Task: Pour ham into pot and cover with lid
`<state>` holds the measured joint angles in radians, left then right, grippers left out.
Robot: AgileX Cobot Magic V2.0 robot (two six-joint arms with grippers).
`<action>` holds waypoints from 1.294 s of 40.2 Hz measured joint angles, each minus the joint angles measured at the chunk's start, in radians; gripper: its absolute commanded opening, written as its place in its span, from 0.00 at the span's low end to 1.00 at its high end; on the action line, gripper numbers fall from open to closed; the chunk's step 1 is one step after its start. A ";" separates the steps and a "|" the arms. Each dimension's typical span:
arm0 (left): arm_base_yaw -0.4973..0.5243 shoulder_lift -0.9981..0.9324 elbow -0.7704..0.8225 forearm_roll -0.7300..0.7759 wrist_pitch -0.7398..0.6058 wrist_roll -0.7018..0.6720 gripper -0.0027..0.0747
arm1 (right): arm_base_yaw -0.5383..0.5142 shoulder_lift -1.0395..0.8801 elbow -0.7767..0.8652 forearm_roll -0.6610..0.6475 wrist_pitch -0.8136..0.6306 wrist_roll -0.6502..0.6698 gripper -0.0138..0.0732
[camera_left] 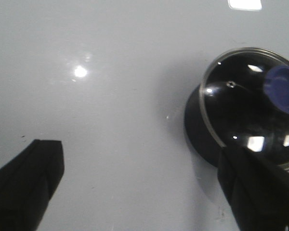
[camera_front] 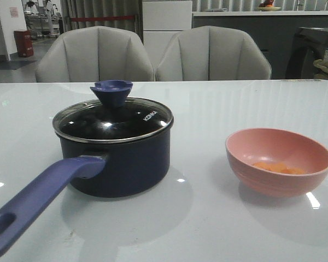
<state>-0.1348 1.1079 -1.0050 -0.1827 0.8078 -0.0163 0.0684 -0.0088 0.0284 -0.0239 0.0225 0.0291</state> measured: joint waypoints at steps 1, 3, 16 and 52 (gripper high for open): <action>-0.025 0.030 -0.024 -0.002 0.005 0.000 0.94 | 0.000 0.000 0.000 0.000 0.000 0.000 0.37; -0.068 0.081 -0.064 -0.004 0.011 0.000 0.94 | 0.000 0.000 0.000 0.000 0.000 0.000 0.37; -0.272 0.412 -0.335 0.002 0.046 -0.057 0.94 | 0.000 0.000 0.000 0.000 0.000 0.000 0.37; -0.397 0.851 -0.822 0.137 0.418 -0.255 0.94 | 0.000 0.000 0.000 0.000 0.000 0.000 0.37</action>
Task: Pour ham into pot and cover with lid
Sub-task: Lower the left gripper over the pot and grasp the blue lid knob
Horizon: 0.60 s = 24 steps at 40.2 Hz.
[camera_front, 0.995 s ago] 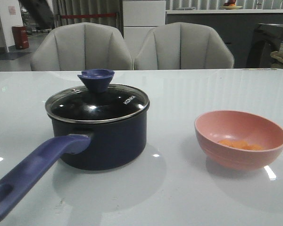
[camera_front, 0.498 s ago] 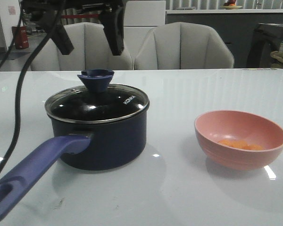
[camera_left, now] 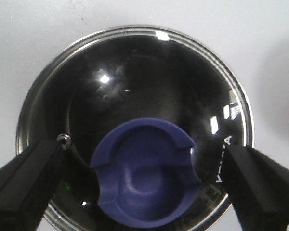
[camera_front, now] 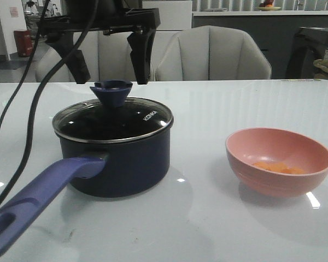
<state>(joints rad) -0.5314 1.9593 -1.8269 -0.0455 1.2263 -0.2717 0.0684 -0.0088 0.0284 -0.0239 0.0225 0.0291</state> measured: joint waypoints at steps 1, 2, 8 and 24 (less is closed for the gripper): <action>0.000 0.006 0.000 -0.005 0.003 0.000 0.94 | 0.000 0.000 0.000 0.000 0.000 0.000 0.37; 0.000 0.012 0.000 -0.010 0.004 0.000 0.94 | 0.000 0.000 0.000 0.000 0.000 0.000 0.37; 0.000 0.050 0.000 -0.034 0.007 0.000 0.94 | 0.000 0.000 0.000 0.000 0.000 0.000 0.37; 0.000 0.065 -0.004 -0.032 0.008 0.000 0.94 | 0.000 0.000 0.000 0.000 0.000 0.000 0.37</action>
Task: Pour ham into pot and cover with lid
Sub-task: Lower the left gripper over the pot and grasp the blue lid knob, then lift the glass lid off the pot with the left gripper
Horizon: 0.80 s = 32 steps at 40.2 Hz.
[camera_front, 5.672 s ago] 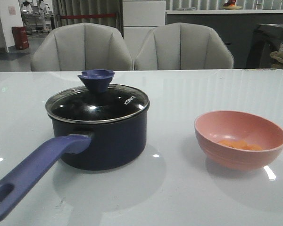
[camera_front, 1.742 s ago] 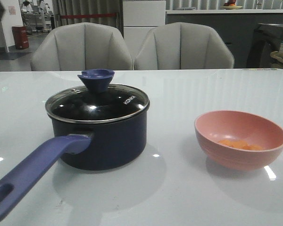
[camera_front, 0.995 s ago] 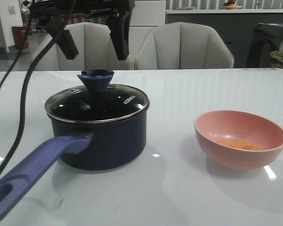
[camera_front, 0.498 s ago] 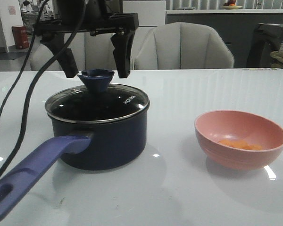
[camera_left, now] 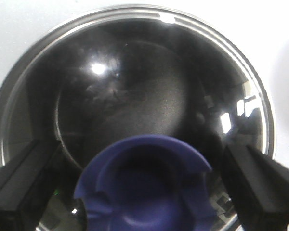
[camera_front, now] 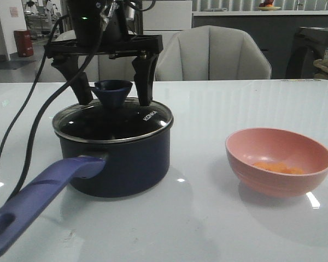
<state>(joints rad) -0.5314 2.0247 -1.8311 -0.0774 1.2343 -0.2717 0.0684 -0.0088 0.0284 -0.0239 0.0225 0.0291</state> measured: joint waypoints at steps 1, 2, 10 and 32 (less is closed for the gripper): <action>0.000 0.000 0.000 0.000 0.000 0.000 0.94 | 0.000 0.000 0.000 0.000 0.000 0.000 0.37; 0.000 0.000 0.000 0.000 0.000 0.000 0.93 | 0.000 0.000 0.000 0.000 0.000 0.000 0.37; 0.000 0.000 0.000 0.002 0.000 0.000 0.69 | 0.000 0.000 0.000 0.000 0.000 0.000 0.37; 0.000 0.000 -0.006 0.000 -0.008 -0.007 0.22 | 0.000 0.000 0.000 0.000 0.000 0.000 0.37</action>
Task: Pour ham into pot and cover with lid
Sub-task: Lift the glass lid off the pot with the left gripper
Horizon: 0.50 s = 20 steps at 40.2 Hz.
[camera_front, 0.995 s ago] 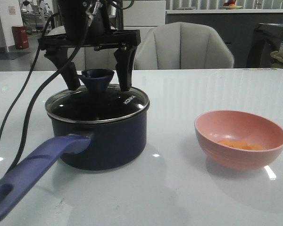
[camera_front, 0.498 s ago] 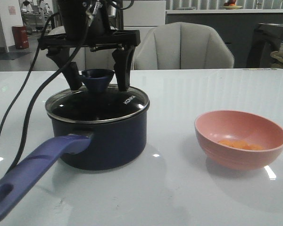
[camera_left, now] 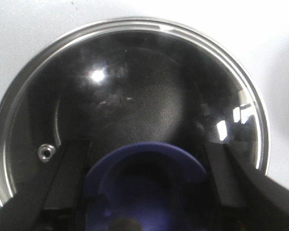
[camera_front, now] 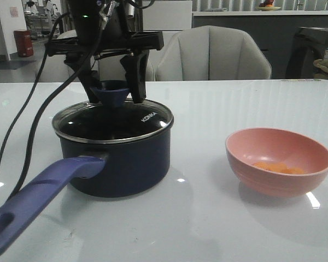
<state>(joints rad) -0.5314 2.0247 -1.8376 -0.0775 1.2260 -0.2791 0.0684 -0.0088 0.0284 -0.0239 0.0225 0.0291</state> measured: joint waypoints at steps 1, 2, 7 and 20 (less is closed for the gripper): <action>0.000 0.000 0.000 0.000 0.000 0.000 0.22 | 0.000 0.000 0.000 0.000 0.000 0.000 0.37; 0.000 0.000 0.000 0.000 0.000 0.000 0.22 | 0.000 0.000 0.000 0.000 0.000 0.000 0.37; 0.000 0.000 0.000 0.000 0.000 0.000 0.22 | 0.000 0.000 0.000 0.000 0.000 0.000 0.37; 0.000 0.010 -0.055 0.000 0.018 0.000 0.22 | 0.000 0.000 0.000 0.000 0.000 0.000 0.37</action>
<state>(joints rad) -0.5314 2.0351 -1.8926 -0.0775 1.2442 -0.2791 0.0684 -0.0088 0.0284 -0.0239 0.0225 0.0291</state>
